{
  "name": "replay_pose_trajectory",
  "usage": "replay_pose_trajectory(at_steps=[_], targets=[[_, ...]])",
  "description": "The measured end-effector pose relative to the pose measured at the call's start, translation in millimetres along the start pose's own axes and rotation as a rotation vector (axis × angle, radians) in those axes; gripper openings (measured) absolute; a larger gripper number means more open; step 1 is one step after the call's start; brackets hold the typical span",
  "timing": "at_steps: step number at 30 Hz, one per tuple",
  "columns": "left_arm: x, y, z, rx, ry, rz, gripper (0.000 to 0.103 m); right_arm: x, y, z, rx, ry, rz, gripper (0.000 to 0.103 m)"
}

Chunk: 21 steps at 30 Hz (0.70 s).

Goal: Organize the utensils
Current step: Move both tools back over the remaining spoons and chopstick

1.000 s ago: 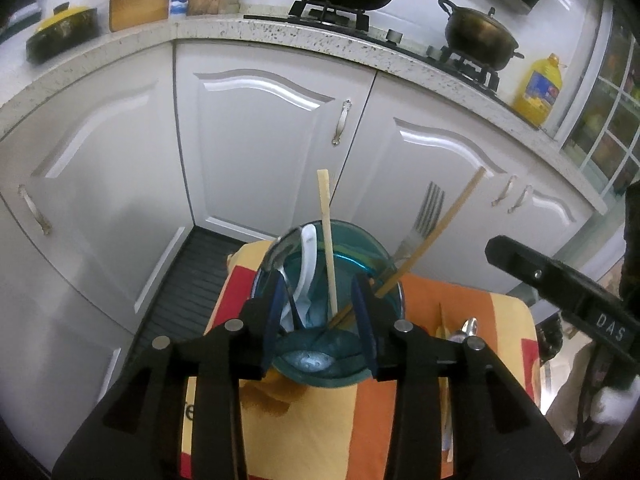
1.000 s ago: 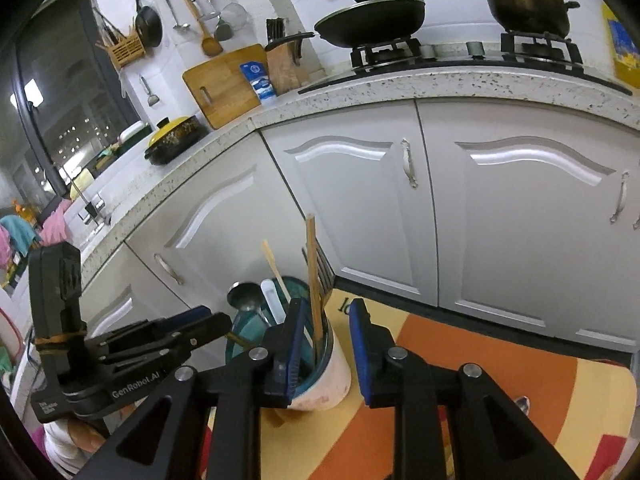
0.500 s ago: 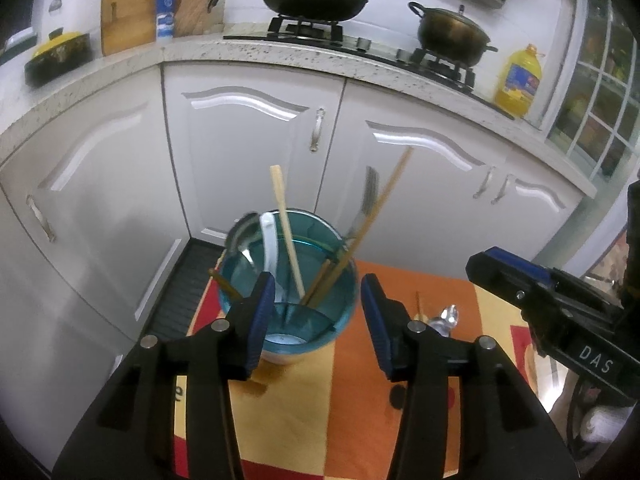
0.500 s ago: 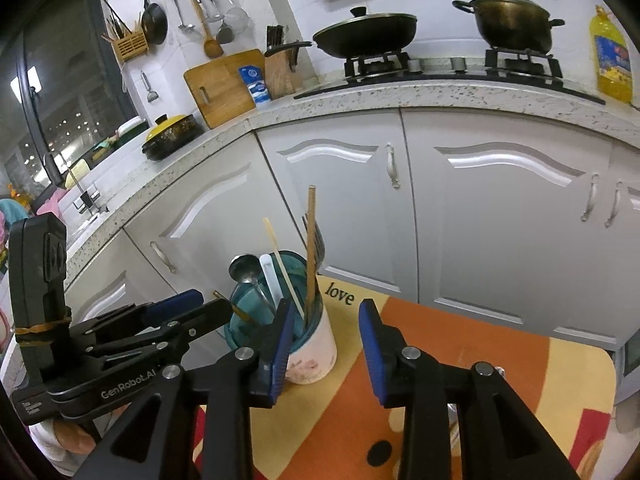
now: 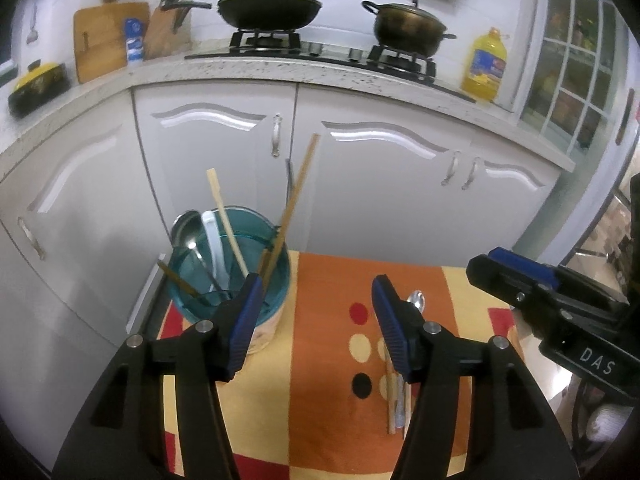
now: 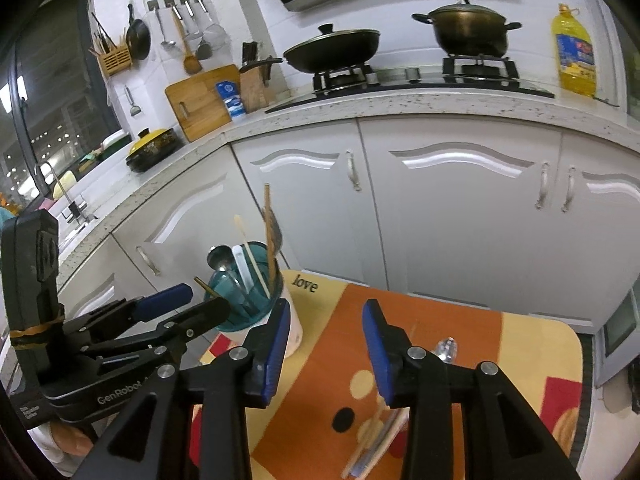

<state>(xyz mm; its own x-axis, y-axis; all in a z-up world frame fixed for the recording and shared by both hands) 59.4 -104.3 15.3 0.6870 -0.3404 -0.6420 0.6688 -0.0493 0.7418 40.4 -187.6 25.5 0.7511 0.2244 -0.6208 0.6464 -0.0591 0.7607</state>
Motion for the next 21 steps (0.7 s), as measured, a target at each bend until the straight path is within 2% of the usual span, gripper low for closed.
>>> replay_pose_trajectory(at_steps=[12,21], targets=[[6.4,-12.2,42.4,0.049,-0.059,-0.024,0.056,-24.4,-26.4,41.2,0.027,-0.076,-0.007,0.038],[21.5,-24.7,56.9,0.040,-0.124,-0.073,0.056,-20.5,-54.3,76.1,0.080,-0.108,-0.054,0.039]])
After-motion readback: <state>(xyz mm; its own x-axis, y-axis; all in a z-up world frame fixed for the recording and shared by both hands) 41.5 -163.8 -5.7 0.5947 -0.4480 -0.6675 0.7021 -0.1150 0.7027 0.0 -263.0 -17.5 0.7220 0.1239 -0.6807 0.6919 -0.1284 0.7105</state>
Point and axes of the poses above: each gripper's, at about its wrist camera, not at the fingertips, and x roughly the way its jaws point, z to its right, y to its top, the point moved 10 cm from there along x, roughly the way its jaws point, and after that the axes turned 6 degrees about -y, right-handed, at the moved point
